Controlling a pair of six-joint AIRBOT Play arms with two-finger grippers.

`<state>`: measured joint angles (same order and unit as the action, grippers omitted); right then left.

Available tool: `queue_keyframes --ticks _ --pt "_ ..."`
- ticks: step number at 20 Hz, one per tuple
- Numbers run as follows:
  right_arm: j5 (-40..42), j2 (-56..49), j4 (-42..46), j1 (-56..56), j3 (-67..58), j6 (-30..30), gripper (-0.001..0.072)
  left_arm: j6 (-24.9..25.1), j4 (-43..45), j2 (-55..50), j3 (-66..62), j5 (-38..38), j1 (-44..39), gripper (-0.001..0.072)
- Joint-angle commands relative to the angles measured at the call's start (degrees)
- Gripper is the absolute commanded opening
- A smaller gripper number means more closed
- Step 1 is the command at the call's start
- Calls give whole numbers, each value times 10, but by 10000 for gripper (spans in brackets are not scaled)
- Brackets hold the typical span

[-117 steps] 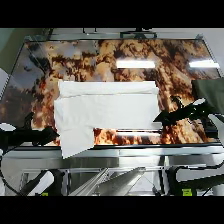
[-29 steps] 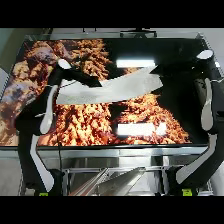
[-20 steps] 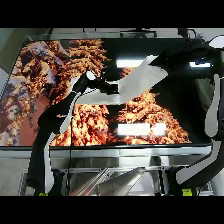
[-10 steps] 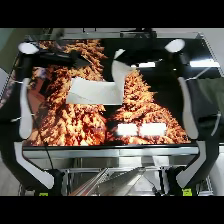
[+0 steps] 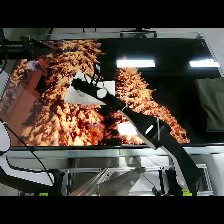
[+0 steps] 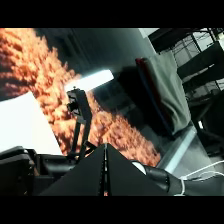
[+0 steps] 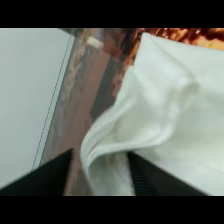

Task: Fold the shirts.

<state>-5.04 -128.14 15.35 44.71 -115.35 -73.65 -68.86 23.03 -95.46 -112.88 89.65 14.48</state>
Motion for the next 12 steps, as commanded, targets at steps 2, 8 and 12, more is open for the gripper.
queue_keyframes --ticks 2,8,12 --pt "43 -19 38 33 -21 2 695 13 -3 5 81 4 8 16" --pt "-176 44 42 -26 -22 139 632 15 -12 6 93 -1 8 16" --pt "-416 84 72 -150 -22 96 151 13 -12 7 50 48 8 15"
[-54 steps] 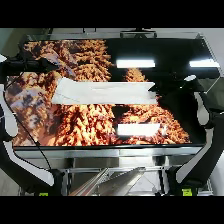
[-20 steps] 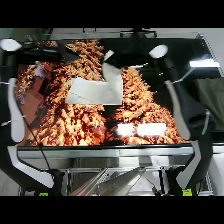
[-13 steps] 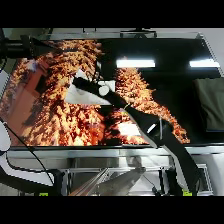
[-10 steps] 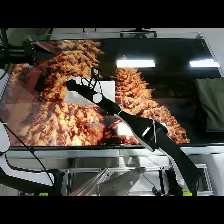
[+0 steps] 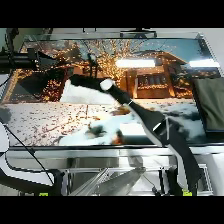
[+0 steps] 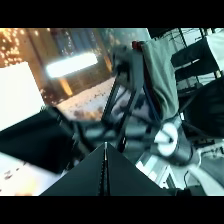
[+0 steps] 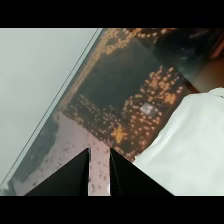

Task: Fold the shirts.

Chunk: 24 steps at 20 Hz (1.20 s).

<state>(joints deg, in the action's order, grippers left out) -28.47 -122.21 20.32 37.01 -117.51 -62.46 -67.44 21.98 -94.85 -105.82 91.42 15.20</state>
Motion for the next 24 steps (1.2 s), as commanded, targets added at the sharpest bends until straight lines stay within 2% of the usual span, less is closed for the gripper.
queue_keyframes --ticks 1,2,5,6,7,8,17,21,22,23,24 --pt "-239 28 51 -108 0 -67 100 -3 -1 0 -29 38 1 15" --pt "-294 30 93 -145 0 -112 67 -8 -1 0 -34 42 1 15" --pt "-401 30 250 -221 1 -225 69 -8 -1 0 -31 42 1 16" --pt "-423 30 294 -232 3 -262 221 -8 -1 0 -27 40 1 16" --pt "-434 29 320 -240 9 -290 596 -8 -1 0 -22 40 1 16" --pt "-432 28 328 -244 17 -302 697 -8 -1 0 -18 40 1 16" --pt "-338 -64 219 -205 21 -301 698 2 -1 0 -8 43 1 16" --pt "-324 -80 130 -183 21 -258 687 6 -1 0 -8 45 1 16" --pt "-319 -80 119 -176 19 -257 557 5 -1 0 -8 45 1 16" --pt "-319 -80 105 -173 18 -247 344 5 -1 0 -8 45 1 16" --pt "-320 -80 85 -172 15 -239 260 5 -1 0 -8 45 1 16"
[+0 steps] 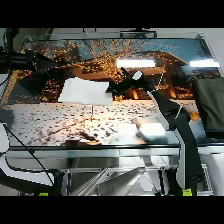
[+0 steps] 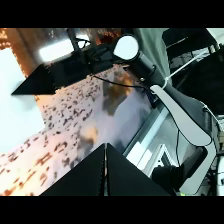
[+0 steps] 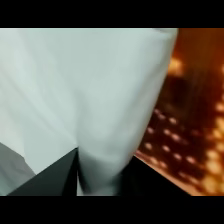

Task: Fold the shirts.

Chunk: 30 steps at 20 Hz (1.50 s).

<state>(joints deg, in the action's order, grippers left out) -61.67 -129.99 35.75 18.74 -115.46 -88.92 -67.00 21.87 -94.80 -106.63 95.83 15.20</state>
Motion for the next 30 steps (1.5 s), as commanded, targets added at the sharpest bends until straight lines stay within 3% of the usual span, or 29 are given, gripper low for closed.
queue_keyframes --ticks 1,2,5,11,14,18,20,23,25,27,30 --pt "9 2 -83 10 -7 33 108 1 0 0 0 1 0 16" --pt "8 11 -84 9 -7 35 22 1 0 0 0 2 0 16" --pt "15 66 -36 -6 -7 34 20 1 0 0 0 2 0 16" --pt "-21 239 175 -157 -7 -82 19 -1 0 0 0 18 0 16" --pt "-55 314 242 -252 -6 -104 19 1 0 0 0 23 0 16" --pt "8 365 276 -404 -7 -147 19 1 1 0 0 47 0 16" --pt "10 369 268 -493 -7 -222 19 1 1 0 0 48 0 16" --pt "-75 377 255 -594 -7 -225 19 1 11 0 1 51 -4 16" --pt "-139 382 244 -650 -6 -197 19 1 11 0 1 51 -13 16" --pt "-171 382 156 -702 -5 -124 19 1 11 0 1 54 -27 16" --pt "-161 382 19 -733 -5 -61 20 13 11 0 1 60 -47 16"
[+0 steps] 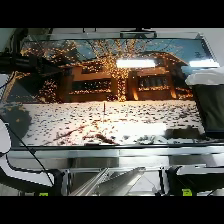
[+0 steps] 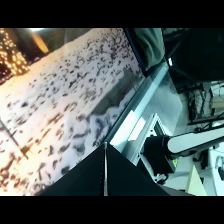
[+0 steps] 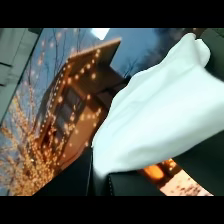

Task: Fold the shirts.

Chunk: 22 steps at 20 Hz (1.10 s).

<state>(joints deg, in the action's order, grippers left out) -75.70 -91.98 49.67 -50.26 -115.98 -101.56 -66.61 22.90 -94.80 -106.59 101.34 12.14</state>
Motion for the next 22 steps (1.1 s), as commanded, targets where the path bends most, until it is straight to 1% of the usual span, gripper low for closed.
queue_keyframes --ticks 1,3,6,7,8,9,10,11,12,13,15,16,17,19,21,22 --pt "-9 1 -140 -41 0 85 19 15 1 0 0 2 -22 16" --pt "24 -11 -170 -18 0 110 20 26 1 0 0 -4 -34 16" --pt "123 -55 -232 37 0 196 20 38 1 0 0 -29 -52 16" --pt "185 -80 -281 59 0 232 20 38 1 0 0 -39 -58 16" --pt "248 -104 -394 71 -1 271 20 38 1 0 0 -49 -61 16" --pt "291 -122 -545 81 -4 376 20 38 1 0 0 -57 -64 15" --pt "304 -135 -678 84 -14 504 20 37 1 0 0 -59 -64 15" --pt "305 -141 -737 82 -24 575 20 35 1 0 0 -58 -64 15" --pt "306 -140 -717 73 -25 584 20 34 1 0 0 -57 -64 15" --pt "294 -138 -668 60 -25 569 20 33 1 0 0 -60 -64 15" --pt "233 -139 -535 24 -25 500 20 33 1 0 0 -66 -69 15" --pt "195 -138 -478 8 -25 475 20 33 1 0 0 -68 -69 15" --pt "154 -137 -440 -9 -25 471 20 33 1 0 0 -68 -70 15" --pt "97 -129 -416 -43 -25 463 20 33 1 0 0 -68 -78 15" --pt "65 -121 -416 -73 -25 426 19 33 1 0 0 -64 -81 15" --pt "27 -119 -415 -87 -25 408 20 33 1 0 0 -64 -85 15"
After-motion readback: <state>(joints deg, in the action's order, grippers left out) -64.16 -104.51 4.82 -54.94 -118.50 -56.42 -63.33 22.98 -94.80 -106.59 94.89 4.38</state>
